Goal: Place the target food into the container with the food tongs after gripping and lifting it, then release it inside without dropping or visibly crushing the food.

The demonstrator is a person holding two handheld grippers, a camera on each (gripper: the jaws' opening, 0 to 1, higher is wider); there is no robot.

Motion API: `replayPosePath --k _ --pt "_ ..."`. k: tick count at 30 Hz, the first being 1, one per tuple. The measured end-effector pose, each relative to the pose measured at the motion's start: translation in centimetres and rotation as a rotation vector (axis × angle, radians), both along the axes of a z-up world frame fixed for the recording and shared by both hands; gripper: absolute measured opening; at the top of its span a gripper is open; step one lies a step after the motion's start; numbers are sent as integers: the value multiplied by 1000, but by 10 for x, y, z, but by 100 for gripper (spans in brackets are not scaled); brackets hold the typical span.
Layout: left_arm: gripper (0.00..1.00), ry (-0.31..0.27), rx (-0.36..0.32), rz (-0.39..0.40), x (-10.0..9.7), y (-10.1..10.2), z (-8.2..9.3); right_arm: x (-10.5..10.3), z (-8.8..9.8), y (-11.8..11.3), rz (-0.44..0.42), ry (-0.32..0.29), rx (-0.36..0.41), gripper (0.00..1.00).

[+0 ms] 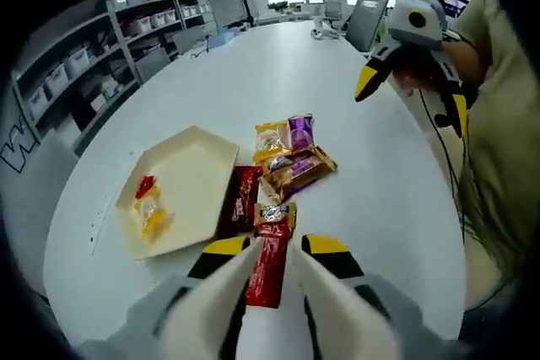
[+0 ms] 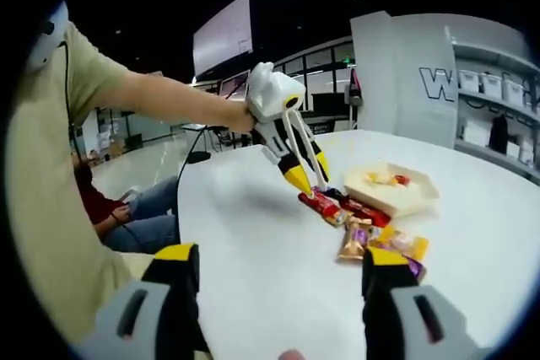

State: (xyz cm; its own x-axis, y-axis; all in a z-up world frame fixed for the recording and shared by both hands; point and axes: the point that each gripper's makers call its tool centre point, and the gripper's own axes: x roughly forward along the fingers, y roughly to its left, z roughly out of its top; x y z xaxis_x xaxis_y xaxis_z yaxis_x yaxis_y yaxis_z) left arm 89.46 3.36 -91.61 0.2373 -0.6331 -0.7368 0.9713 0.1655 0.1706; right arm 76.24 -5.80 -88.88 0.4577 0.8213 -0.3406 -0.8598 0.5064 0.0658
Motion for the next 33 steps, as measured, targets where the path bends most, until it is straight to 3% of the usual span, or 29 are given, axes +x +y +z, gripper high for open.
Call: replayPosePath --k 16,33 --pt "24 9 20 27 13 6 -12 1 -3 -1 -2 8 0 78" --pt "24 38 33 33 11 3 -24 1 -6 -3 -1 18 0 77"
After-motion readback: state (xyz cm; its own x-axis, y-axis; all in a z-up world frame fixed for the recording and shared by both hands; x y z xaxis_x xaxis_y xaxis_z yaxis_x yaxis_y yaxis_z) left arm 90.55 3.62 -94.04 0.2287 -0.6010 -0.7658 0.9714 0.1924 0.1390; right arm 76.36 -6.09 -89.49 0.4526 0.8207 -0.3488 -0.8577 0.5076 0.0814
